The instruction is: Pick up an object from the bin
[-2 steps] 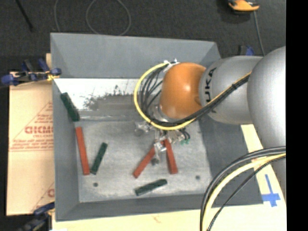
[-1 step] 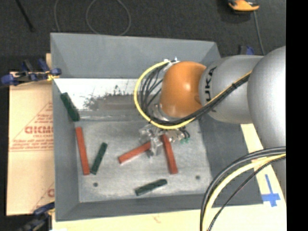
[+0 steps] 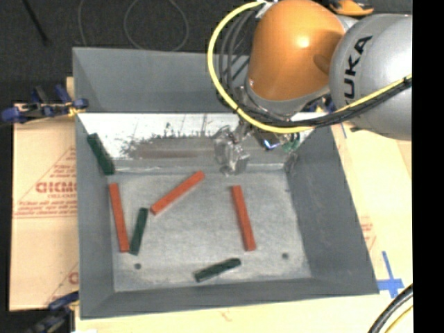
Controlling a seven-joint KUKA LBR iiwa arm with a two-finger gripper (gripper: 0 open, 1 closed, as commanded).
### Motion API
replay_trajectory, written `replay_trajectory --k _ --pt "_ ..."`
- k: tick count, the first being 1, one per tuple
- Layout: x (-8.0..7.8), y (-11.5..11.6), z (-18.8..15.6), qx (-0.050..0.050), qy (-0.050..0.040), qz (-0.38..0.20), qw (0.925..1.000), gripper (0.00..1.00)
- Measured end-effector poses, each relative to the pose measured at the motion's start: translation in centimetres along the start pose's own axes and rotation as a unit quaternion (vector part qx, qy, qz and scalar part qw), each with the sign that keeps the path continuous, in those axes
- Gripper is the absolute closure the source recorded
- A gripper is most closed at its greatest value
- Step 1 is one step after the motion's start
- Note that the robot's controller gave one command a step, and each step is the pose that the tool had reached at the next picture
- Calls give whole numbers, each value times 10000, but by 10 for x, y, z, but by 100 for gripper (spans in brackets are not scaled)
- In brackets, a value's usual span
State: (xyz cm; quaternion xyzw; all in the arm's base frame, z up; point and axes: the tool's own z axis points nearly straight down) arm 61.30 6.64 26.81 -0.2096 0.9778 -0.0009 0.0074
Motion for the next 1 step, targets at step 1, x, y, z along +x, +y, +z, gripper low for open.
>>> replay_trajectory --k 1 --pt "30 46 79 -43 71 -1538 9881 100"
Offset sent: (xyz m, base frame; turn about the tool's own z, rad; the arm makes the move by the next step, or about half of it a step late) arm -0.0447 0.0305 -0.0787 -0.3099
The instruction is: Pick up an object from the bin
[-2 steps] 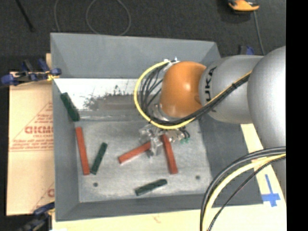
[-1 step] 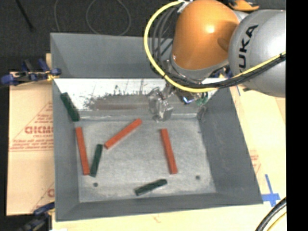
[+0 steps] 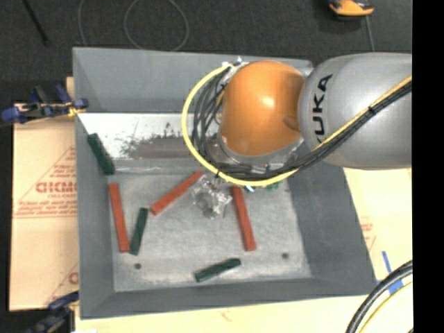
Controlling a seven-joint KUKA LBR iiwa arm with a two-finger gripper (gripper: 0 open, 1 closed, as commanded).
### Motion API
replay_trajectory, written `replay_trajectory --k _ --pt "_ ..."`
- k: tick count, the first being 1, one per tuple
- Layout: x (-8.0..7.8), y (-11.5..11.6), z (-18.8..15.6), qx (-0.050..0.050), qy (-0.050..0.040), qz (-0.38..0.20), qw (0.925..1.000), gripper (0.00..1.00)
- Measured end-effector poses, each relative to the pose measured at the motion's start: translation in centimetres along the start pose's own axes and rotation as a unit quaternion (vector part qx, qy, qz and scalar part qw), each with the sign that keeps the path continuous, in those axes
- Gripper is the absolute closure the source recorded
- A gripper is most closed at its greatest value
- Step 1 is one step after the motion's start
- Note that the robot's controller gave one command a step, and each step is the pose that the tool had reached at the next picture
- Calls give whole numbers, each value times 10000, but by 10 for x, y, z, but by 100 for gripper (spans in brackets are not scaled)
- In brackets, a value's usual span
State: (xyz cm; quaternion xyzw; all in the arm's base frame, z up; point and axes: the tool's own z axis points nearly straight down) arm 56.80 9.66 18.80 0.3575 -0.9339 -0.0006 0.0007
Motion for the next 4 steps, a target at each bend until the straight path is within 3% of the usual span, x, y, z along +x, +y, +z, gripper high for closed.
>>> replay_trajectory --k 1,2,3,4 --pt "-1 -1 -2 9 -22 20 10000 0" --pt "112 -8 118 -12 27 -608 9981 0" --pt "107 -9 114 24 -21 -626 9980 100" --pt "76 -40 -15 55 -52 -763 9971 100"
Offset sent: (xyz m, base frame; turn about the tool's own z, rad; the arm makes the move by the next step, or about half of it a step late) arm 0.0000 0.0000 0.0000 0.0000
